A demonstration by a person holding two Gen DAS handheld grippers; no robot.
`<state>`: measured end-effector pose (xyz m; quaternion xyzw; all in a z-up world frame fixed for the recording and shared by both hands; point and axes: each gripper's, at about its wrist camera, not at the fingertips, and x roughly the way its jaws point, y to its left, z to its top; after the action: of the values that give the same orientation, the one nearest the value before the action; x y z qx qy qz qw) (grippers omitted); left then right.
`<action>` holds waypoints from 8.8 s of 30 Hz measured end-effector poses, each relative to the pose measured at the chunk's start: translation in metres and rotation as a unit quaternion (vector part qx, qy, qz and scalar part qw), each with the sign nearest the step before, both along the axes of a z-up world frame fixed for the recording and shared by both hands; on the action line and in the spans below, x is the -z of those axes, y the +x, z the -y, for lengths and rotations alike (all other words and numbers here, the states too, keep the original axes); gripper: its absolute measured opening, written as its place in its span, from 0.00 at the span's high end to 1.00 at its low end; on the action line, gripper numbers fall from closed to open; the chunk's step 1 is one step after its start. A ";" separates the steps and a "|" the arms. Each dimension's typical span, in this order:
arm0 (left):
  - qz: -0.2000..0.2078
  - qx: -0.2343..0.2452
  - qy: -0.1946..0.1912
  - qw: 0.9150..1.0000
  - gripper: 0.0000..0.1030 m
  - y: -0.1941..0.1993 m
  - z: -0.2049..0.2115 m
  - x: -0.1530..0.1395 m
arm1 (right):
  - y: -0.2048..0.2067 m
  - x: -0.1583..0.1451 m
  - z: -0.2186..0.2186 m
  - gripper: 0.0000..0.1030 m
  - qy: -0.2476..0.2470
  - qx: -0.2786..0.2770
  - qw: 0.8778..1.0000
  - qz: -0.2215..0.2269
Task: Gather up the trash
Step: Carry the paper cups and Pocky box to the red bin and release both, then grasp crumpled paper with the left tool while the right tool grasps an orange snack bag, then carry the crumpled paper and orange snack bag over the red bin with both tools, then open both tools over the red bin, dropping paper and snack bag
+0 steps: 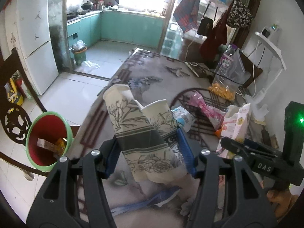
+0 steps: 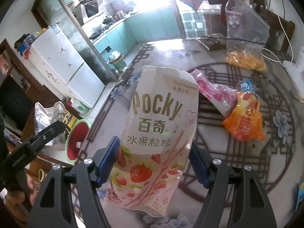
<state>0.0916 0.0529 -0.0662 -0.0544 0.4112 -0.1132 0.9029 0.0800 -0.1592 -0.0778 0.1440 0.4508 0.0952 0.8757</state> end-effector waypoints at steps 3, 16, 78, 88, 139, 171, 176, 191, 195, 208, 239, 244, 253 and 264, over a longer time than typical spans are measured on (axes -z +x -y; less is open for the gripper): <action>0.008 -0.012 0.003 1.000 0.46 -0.004 -0.008 -0.005 | -0.004 -0.009 -0.007 0.33 -0.004 -0.006 1.000 0.012; 0.026 -0.045 0.012 0.999 0.46 -0.015 -0.042 -0.011 | -0.003 -0.019 -0.033 0.33 -0.011 -0.034 0.999 0.028; -0.059 -0.124 0.012 0.990 0.19 0.115 -0.365 0.065 | 0.148 0.064 -0.396 0.20 -0.029 -0.172 0.983 -0.052; -0.041 -0.103 0.007 0.994 0.18 0.094 -0.332 0.046 | 0.110 0.038 -0.329 0.20 -0.024 -0.110 0.993 -0.027; -0.142 0.069 0.024 0.987 0.16 0.038 0.111 0.142 | 0.059 0.086 0.159 0.44 -0.091 0.082 0.991 -0.059; -0.031 0.086 -0.026 0.996 0.98 0.011 0.053 0.035 | -0.002 0.019 0.060 0.42 -0.081 0.049 0.995 0.027; -0.017 0.066 -0.012 0.998 0.98 0.009 0.036 0.028 | -0.001 0.014 0.044 0.42 -0.072 0.028 0.997 0.030; -0.007 0.014 -0.014 1.000 0.97 -0.001 -0.018 0.019 | 0.006 0.010 -0.001 0.41 -0.061 -0.020 0.997 0.037; -0.003 -0.005 -0.015 1.000 0.97 -0.005 -0.035 0.018 | 0.009 0.013 -0.020 0.40 -0.061 -0.039 0.997 0.036; -0.015 -0.024 -0.015 0.999 0.97 0.011 -0.115 0.024 | 0.033 0.024 -0.097 0.40 -0.056 -0.050 0.997 0.018; -0.022 -0.026 -0.001 0.999 0.97 0.088 -0.286 0.035 | 0.092 0.037 -0.305 0.39 -0.045 -0.107 0.993 -0.012; -0.033 -0.043 0.001 0.999 0.97 0.094 -0.309 0.046 | 0.101 0.048 -0.343 0.39 -0.034 -0.149 0.988 -0.028; -0.063 -0.069 0.002 0.996 0.97 0.097 -0.341 0.069 | 0.117 0.060 -0.387 0.39 -0.035 -0.201 0.978 -0.049; -0.058 -0.115 -0.006 0.992 0.34 0.107 -0.361 0.072 | 0.125 0.068 -0.398 0.20 -0.064 -0.199 0.977 -0.041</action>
<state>0.1989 0.4138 -0.1383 -0.1134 0.4532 -0.0077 0.8842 0.2048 0.2391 -0.1455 -0.0014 0.5111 0.2325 0.8275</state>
